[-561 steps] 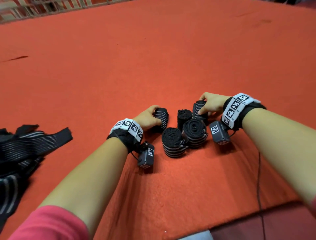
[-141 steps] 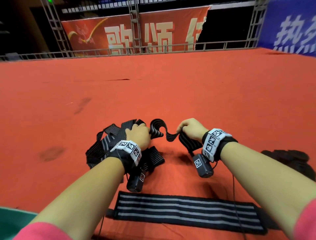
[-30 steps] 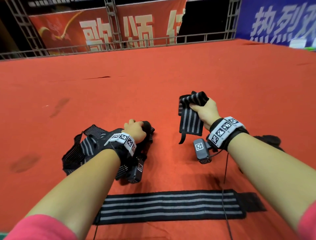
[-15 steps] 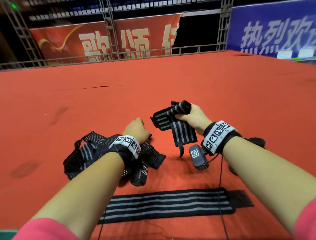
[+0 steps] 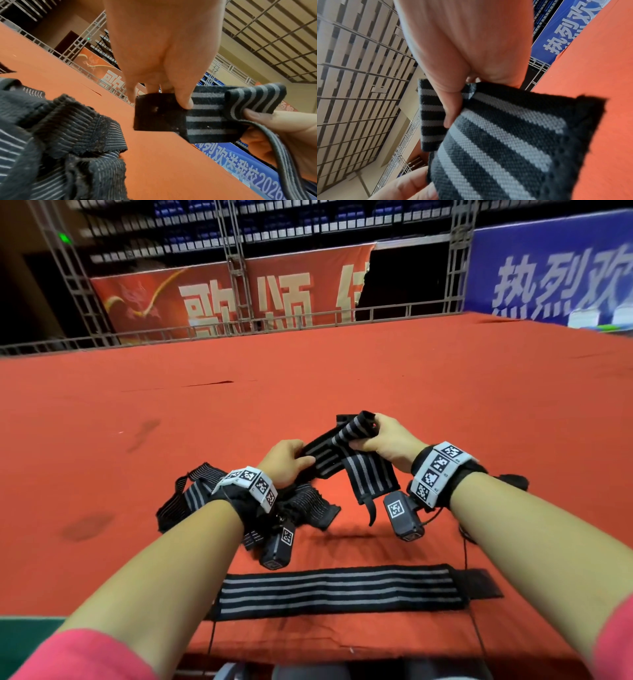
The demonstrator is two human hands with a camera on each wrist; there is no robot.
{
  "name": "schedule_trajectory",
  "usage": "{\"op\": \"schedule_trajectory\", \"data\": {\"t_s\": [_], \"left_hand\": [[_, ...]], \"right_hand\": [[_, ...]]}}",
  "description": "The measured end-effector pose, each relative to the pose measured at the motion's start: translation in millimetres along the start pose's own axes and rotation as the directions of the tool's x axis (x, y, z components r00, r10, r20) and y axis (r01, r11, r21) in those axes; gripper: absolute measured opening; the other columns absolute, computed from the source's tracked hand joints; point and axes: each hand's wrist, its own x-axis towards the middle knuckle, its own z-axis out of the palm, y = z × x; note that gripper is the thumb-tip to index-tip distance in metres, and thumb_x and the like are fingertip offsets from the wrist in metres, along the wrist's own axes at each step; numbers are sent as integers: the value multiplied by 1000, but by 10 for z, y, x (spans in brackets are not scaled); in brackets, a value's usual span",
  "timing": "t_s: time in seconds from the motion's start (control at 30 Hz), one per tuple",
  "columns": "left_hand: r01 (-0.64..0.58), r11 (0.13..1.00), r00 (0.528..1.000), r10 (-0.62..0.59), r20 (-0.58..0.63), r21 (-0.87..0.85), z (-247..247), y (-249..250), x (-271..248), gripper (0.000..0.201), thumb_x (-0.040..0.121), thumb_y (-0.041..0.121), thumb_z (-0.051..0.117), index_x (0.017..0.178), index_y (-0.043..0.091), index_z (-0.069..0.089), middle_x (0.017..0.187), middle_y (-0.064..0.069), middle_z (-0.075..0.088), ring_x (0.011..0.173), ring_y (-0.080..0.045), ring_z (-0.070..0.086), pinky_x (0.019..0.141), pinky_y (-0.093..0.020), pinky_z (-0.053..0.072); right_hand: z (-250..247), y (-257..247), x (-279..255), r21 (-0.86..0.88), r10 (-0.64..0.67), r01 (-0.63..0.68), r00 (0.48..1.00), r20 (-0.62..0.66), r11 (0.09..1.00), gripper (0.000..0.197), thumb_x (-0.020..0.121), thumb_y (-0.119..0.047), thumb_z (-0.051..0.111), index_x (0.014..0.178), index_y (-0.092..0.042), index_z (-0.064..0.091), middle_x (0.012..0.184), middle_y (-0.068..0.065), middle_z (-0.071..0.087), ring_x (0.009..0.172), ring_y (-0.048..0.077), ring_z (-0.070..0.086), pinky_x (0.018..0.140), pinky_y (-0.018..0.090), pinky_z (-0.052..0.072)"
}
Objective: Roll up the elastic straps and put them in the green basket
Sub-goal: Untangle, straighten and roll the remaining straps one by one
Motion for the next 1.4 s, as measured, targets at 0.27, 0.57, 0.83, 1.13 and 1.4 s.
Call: {"op": "schedule_trajectory", "data": {"t_s": [0.27,0.57,0.83,1.13,1.4], "left_hand": [[73,995,996,-76,37,71,-323,-39,-385,14,99,19,58,93,7,63,100,-16,72,93,-30,68,92,-46,52],[254,900,967,-234,-99,354,-704,-170,-921,7,95,18,61,94,11,59,98,-12,64,98,-30,62,80,-30,43],[288,888,956,-244,-163,358,-766,-173,-1420,9,93,20,65,95,11,65,102,-14,69,95,-30,64,85,-35,49],[-1,914,997,34,-75,406,-452,643,-1398,19,93,13,63,109,13,71,100,-3,64,97,-21,59,85,-25,43],[-276,695,958,254,132,663,-29,1101,-1317,21,91,20,62,108,30,70,110,6,68,111,-22,55,92,-42,36]], "right_hand": [[-26,-41,-256,-172,21,-32,997,-70,985,53,74,0,82,122,-9,63,108,11,71,100,26,69,91,44,56],[-156,-161,-649,-541,-1,1,1000,0,841,38,75,-10,83,109,-7,69,100,7,72,89,20,66,78,28,50],[-174,-109,-1082,-562,31,-11,999,25,827,9,82,-7,76,88,-13,71,85,4,72,78,18,65,75,30,53],[221,14,-1385,-499,83,-18,991,108,866,38,80,-10,78,112,-22,61,81,2,65,69,17,61,63,26,47],[495,-144,-1447,-300,-34,101,975,220,948,66,79,-1,72,134,-32,52,72,2,66,63,14,61,60,31,51]]}}
